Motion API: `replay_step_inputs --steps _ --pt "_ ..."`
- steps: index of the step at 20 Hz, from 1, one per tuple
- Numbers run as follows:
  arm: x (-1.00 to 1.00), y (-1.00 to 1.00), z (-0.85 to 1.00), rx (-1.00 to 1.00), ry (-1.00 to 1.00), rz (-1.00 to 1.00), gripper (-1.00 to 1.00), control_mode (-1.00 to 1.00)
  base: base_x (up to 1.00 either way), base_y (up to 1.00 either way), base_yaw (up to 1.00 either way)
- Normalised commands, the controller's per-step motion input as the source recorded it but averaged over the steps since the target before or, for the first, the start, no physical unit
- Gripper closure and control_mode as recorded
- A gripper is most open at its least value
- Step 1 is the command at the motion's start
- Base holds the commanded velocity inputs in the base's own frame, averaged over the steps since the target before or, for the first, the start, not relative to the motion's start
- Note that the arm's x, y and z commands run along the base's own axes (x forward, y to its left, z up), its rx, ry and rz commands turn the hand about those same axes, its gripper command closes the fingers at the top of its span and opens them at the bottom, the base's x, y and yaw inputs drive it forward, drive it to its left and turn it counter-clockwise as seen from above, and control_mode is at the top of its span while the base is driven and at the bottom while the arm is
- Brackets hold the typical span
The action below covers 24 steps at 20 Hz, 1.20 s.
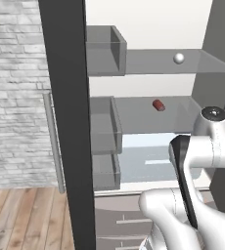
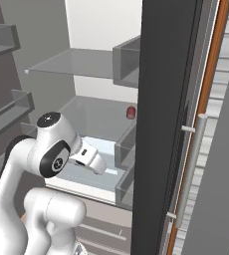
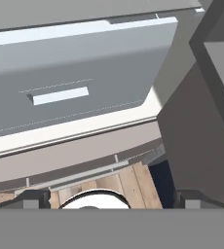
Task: Pick the egg and butter from the fridge and place them by the bowl for mixing.
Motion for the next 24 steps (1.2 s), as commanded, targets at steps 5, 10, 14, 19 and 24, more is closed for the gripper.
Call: replay_step_inputs --steps 5,10,14,19,24 --pt "0.0 0.0 0.0 0.0 0.0 0.0 -1.0 1.0 0.02 -0.01 0.0" --pt "0.0 0.0 0.0 0.0 0.0 0.0 -1.0 1.0 0.0 0.0 0.0" --pt "0.0 0.0 0.07 0.01 -0.04 0.02 -1.0 -1.0 -0.01 0.0 0.03" --pt "0.0 0.02 0.49 0.02 -0.17 0.0 -1.0 -1.0 0.0 0.0 0.0" --pt "0.0 0.05 0.65 0.0 -0.06 0.0 -1.0 -1.0 0.0 0.0 0.0"
